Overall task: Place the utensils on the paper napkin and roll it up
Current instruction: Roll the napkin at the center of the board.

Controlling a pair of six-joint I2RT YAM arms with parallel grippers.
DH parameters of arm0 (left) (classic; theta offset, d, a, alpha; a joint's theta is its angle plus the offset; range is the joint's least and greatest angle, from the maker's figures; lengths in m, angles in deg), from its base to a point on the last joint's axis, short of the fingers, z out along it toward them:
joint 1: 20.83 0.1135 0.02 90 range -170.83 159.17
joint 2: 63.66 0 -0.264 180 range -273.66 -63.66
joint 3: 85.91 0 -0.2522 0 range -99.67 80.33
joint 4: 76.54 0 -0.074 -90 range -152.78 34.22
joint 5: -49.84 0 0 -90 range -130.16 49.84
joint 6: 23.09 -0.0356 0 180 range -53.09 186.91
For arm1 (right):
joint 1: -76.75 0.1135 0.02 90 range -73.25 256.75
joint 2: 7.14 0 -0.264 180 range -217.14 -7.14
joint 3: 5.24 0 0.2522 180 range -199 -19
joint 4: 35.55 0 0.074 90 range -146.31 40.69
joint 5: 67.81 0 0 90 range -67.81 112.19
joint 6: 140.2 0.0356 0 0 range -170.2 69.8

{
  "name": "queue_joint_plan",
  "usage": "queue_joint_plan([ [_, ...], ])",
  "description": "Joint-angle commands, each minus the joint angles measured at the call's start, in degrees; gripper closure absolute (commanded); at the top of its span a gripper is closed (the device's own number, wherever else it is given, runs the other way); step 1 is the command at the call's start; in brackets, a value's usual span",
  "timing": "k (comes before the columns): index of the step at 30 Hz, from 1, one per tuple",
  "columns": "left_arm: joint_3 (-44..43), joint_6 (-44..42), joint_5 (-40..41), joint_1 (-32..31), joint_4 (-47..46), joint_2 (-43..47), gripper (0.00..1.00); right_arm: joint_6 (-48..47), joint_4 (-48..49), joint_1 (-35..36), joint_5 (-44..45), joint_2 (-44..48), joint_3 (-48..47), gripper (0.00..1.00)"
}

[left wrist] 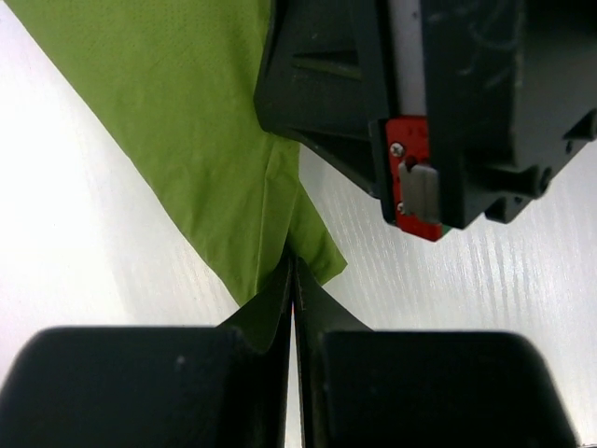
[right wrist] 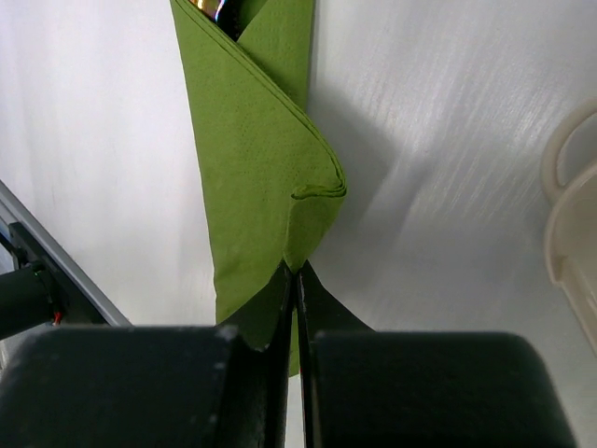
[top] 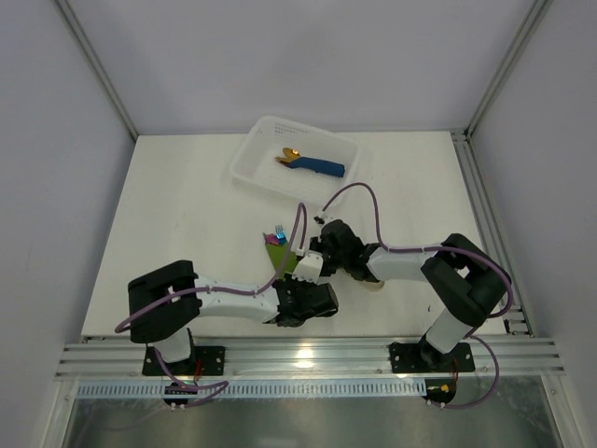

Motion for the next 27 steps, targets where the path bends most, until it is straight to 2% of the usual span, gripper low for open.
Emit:
queue_joint_plan([
  [1, -0.32, 4.48, 0.91, -0.65, 2.57, -1.94, 1.00, -3.00, -1.74, 0.18, 3.90, 1.53, -2.33, 0.96],
  [19, -0.67, 8.09, -0.15, -0.74, 3.63, -4.49, 1.00, -4.76, -5.00, -0.17, 6.27, -2.51, -3.04, 0.96],
  [27, 0.64, 7.48, 0.29, -0.74, 2.49, -0.29, 1.00, -4.67, -4.56, -0.26, 5.05, -6.11, -3.83, 0.96],
])
